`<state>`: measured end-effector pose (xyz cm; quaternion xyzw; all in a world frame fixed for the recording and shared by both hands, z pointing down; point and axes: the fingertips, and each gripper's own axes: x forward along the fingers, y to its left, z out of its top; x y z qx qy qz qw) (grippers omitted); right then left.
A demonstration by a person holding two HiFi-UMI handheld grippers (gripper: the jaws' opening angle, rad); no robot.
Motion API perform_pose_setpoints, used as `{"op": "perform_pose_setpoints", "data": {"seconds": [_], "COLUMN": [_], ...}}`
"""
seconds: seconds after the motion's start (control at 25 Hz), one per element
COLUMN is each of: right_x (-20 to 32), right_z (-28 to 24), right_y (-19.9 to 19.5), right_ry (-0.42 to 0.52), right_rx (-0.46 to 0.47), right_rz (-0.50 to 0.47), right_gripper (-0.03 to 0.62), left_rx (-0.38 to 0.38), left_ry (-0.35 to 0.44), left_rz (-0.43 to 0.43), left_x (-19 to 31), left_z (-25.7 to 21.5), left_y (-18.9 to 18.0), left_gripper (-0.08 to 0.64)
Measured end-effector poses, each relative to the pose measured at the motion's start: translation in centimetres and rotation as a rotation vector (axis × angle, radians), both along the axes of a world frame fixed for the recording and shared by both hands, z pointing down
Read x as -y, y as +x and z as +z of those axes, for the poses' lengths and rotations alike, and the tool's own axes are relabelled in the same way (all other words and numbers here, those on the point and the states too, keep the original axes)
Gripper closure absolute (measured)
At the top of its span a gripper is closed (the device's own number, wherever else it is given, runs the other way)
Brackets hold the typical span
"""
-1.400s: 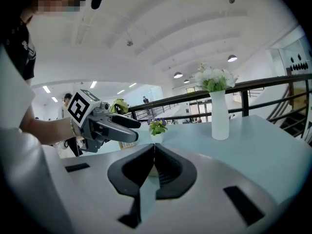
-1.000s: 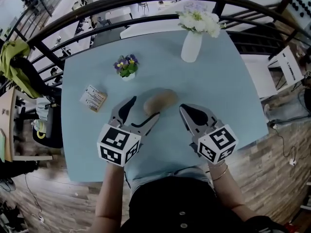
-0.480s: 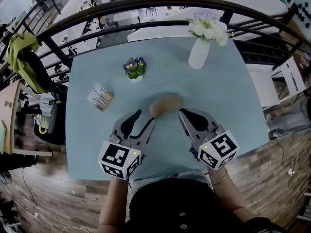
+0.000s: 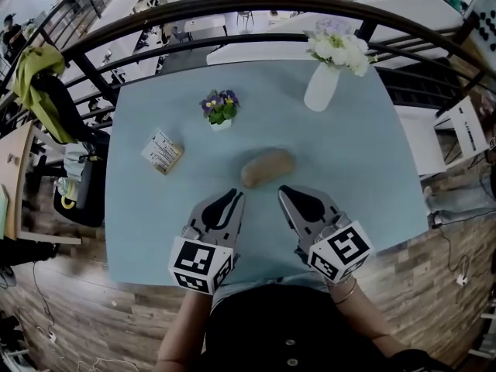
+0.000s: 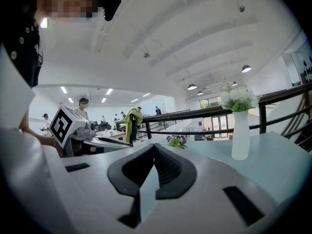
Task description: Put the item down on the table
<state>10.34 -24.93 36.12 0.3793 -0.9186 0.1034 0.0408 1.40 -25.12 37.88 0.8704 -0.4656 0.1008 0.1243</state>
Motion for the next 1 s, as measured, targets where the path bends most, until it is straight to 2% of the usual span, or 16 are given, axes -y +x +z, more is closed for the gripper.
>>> {"op": "perform_pose_setpoints", "data": {"seconds": [0.52, 0.72, 1.0], "right_x": [-1.5, -1.8, -1.9], "right_z": [2.7, 4.1, 4.9], "right_y": [-0.9, -0.9, -0.9], "right_ry": [-0.073, -0.110, -0.132], "right_rx": [-0.039, -0.050, -0.068], "right_rz": [-0.054, -0.068, -0.072], "right_gripper": [0.586, 0.586, 0.586], "left_rx": [-0.013, -0.049, -0.032], "left_ry": [-0.117, -0.163, -0.187], "left_rz": [0.046, 0.064, 0.083], "left_x": [-1.7, -2.0, -2.5], "left_z": [3.1, 3.8, 4.6], "left_y": [1.2, 1.7, 2.0], "left_gripper": [0.539, 0.543, 0.543]}}
